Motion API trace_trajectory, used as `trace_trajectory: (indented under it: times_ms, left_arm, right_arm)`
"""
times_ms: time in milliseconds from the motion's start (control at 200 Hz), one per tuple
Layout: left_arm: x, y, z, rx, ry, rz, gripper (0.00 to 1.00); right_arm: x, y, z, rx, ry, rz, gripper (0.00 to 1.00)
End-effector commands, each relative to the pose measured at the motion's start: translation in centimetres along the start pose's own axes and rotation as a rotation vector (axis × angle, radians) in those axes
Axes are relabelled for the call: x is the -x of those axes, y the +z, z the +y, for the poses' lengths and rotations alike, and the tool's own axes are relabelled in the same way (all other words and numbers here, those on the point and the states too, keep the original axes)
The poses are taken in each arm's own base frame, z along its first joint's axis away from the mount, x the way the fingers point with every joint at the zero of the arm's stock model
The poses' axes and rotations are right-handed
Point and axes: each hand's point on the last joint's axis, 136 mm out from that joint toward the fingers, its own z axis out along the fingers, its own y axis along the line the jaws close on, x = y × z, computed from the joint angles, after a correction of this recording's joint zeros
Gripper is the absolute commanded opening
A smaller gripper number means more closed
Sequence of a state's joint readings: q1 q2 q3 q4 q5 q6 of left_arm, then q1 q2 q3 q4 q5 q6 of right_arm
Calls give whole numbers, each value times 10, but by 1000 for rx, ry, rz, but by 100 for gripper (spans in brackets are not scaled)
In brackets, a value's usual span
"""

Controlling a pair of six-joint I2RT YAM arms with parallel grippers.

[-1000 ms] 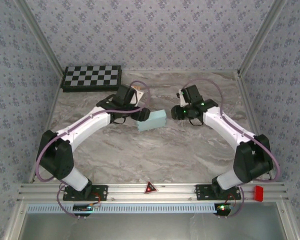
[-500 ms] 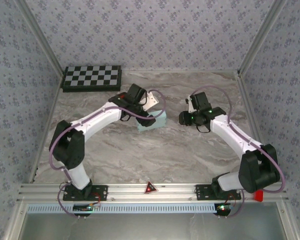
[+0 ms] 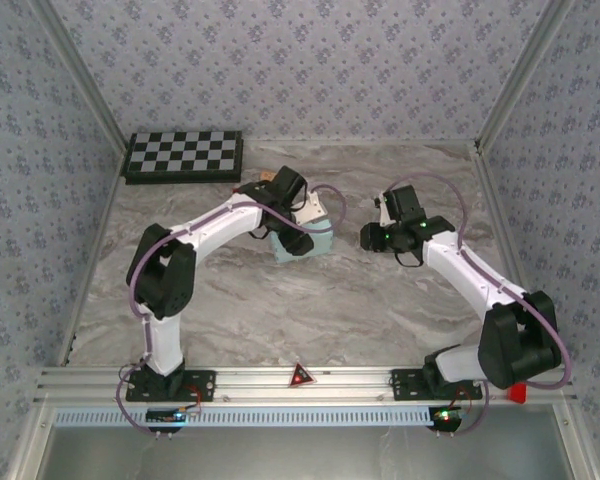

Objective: Fold the paper box

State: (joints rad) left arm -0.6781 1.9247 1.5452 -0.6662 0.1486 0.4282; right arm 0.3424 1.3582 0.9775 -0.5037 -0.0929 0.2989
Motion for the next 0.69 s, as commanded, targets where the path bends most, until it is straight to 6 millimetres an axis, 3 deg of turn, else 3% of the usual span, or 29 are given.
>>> trace_trajectory:
  times_ms: [0,335,690]
  left_arm:
    - [-1,2,-7,-17,28,37,73]
    - [-10,16,-8,16,50,105,57]
    - [-5,9,-3,82,68,98,46]
  right_arm:
    - [-4,-5,-3,-1,21,-2,41]
    - [-5,-3,-6,-8,32,1,41]
    - [-10,-2,-11,-15,44,13,41]
